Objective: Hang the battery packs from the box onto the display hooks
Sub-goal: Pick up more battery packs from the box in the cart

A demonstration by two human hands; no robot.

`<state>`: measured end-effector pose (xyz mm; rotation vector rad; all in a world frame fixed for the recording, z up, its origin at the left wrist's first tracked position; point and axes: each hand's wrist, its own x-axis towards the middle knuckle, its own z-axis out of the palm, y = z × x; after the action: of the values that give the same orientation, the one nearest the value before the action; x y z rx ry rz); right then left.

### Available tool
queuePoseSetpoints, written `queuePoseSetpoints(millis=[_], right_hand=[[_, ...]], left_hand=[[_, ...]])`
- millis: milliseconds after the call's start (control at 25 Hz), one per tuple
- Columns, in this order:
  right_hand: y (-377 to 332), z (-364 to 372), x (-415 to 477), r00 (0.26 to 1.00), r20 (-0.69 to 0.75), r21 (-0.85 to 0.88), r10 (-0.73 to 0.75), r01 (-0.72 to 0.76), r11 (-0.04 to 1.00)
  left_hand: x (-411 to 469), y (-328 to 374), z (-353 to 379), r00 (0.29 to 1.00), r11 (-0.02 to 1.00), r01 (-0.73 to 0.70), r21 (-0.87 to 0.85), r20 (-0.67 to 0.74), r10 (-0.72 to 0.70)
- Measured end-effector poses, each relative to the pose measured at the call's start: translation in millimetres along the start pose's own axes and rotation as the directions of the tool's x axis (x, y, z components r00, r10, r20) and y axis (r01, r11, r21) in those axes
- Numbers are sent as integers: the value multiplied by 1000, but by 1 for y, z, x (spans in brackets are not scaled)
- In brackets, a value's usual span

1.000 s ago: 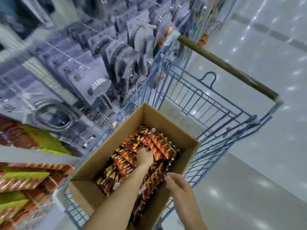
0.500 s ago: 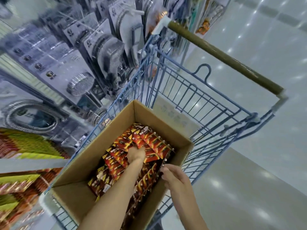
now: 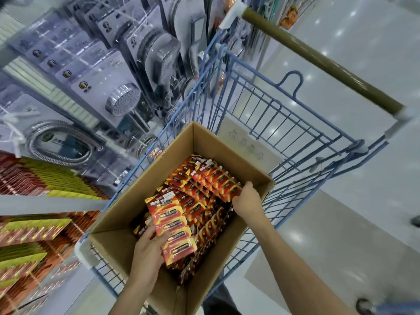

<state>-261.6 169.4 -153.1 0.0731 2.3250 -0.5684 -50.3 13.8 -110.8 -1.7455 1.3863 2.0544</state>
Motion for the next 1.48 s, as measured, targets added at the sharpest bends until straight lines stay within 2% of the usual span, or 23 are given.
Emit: queuePoseSetpoints(millis=[40,120,200,320,480,520,560,680,760,840,960,1080,1200,1480], right_hand=[[1,2,8,994,2,-157,-110,109,982],[-3,1,25,950,121,-457,-289,312,833],[-7,-8,42,928,247,-620,-279,373,691],[-8,-17,64,926,309,-730,-216,376,571],[-7,-10,73,890,404,-773,-213,457,440],[-10,-11,74,865,448,-745,-225,501,440],[-14,-12,73,839,482,-684,-252,540,491],[-27,-13,58,754,518,-344,-404,616,708],[-39,-10,36,765,455,-126,-455,561,818],[-56,-9,7,769,388,129,-508,501,856],[-86,-11,-43,779,318,534,-540,323,781],[-121,-13,-99,763,265,764,-590,206,611],[-159,-16,-156,728,256,812,-636,195,550],[-229,4,-285,616,177,768,-768,402,499]], left_hand=[[-4,-2,-7,1000,1000,2,-11,-8,-2],[-10,-5,-19,1000,999,-6,-42,-17,5],[-15,-6,-29,999,997,-22,-73,-32,20],[-21,-7,-44,998,993,-38,-107,-56,32],[-25,-10,-61,995,986,-49,-159,-93,35],[-27,-10,-63,995,984,-52,-171,-94,36],[-29,-9,-65,995,981,-58,-185,-94,41],[-37,-8,-70,994,975,-76,-210,-88,59],[-44,-6,-71,994,967,-83,-242,-87,64],[-53,-2,-75,992,956,-108,-273,-94,86],[-69,10,-93,984,929,-169,-330,-106,142],[-92,29,-118,973,890,-229,-393,-114,200],[-122,45,-145,942,834,-333,-441,-118,314],[-191,55,-236,866,681,-478,-555,-168,471]])
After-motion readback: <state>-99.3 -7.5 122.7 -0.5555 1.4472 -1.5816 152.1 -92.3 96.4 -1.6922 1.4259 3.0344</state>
